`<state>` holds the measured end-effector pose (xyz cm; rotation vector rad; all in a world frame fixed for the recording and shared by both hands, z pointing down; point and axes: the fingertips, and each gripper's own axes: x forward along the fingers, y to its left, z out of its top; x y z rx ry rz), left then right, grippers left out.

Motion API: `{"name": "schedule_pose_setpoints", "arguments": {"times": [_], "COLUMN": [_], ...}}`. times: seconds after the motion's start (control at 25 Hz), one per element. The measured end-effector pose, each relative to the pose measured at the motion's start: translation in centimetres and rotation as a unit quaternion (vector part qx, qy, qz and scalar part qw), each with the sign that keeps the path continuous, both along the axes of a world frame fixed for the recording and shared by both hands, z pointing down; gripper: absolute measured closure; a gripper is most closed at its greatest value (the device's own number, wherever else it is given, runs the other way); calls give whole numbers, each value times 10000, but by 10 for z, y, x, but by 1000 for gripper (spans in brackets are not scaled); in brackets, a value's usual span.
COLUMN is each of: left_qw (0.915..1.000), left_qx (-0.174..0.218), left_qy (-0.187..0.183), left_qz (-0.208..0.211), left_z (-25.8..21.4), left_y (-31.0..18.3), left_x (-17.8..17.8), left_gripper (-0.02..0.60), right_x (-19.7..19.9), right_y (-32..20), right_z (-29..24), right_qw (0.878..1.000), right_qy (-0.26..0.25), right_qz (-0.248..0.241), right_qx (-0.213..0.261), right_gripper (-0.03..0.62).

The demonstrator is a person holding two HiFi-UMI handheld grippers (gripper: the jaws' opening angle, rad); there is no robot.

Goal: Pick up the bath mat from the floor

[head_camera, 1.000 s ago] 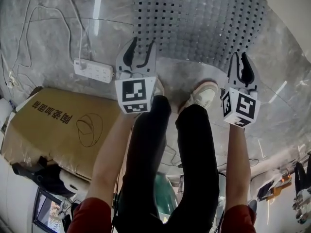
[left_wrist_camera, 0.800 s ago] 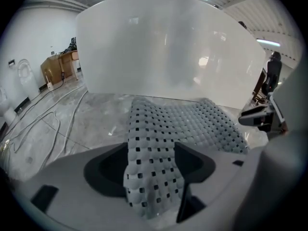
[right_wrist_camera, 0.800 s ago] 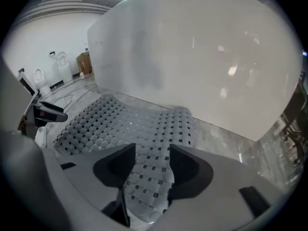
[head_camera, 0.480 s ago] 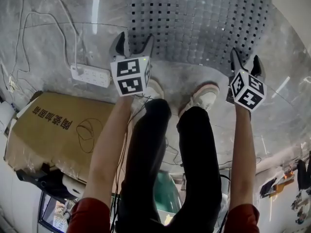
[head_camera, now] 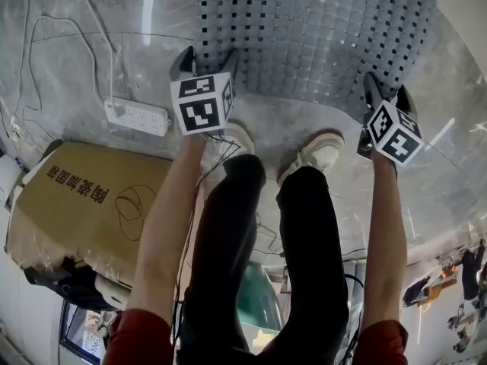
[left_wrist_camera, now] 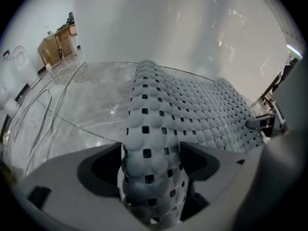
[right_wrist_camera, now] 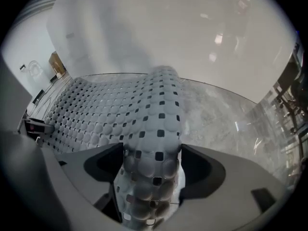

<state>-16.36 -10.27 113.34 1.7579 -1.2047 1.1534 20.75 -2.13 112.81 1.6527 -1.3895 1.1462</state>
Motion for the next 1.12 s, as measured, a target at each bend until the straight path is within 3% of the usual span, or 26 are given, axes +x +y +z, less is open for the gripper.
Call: {"name": "schedule_pose_setpoints", "arguments": {"times": [0.2, 0.56, 0.76, 1.12], "left_qw": [10000, 9982, 9967, 9930], "left_qx": [-86, -437, -649, -1054], "left_qy": [-15, 309, 316, 254], "left_qz": [34, -255, -368, -472], "left_z": [-2, -14, -21, -46], "left_y": [3, 21, 37, 59], "left_x": [2, 20, 28, 35], "left_gripper": [224, 349, 379, 419], "right_x": [-3, -22, -36, -64], "right_y": [1, -4, 0, 16], "right_z": [-3, -21, -33, -61], "right_qw": [10000, 10000, 9997, 9992], "right_qy": [-2, -14, -148, -322], "right_qz": [-18, -71, -167, -218], "right_qx": [-25, 65, 79, -78], "right_gripper": [248, 398, 487, 531]}}
